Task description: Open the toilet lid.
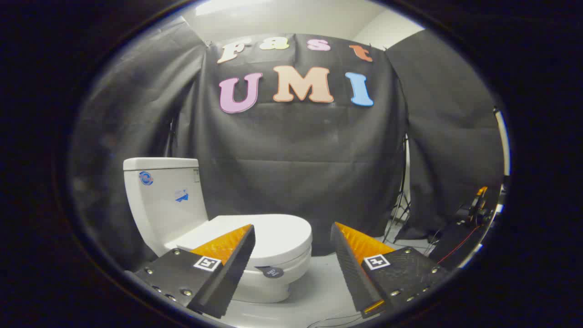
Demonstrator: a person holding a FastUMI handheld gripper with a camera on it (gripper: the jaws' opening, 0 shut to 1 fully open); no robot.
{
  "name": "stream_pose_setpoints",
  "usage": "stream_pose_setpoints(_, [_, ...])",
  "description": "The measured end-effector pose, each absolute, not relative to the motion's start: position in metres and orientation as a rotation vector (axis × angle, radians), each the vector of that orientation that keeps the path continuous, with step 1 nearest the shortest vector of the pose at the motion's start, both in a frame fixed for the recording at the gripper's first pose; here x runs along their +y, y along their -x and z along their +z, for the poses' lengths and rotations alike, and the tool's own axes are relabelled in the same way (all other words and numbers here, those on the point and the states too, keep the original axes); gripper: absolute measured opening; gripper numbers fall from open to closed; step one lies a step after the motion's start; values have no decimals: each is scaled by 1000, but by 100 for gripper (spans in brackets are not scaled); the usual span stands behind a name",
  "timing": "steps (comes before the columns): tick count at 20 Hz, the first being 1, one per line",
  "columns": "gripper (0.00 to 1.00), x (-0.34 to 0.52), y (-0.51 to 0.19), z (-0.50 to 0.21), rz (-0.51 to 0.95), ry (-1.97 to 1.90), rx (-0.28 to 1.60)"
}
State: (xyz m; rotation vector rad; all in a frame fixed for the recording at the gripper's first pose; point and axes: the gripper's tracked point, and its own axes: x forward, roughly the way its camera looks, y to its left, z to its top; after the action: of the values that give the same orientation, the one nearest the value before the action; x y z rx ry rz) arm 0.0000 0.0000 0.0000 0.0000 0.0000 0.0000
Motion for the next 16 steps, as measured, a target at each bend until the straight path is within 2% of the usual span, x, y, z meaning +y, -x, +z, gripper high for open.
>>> stream_pose_setpoints(13, [98, -24, -7, -17, -88, 10, 31])
stream_pose_setpoints(16, [98, -17, -7, -26, -67, 10, 51])
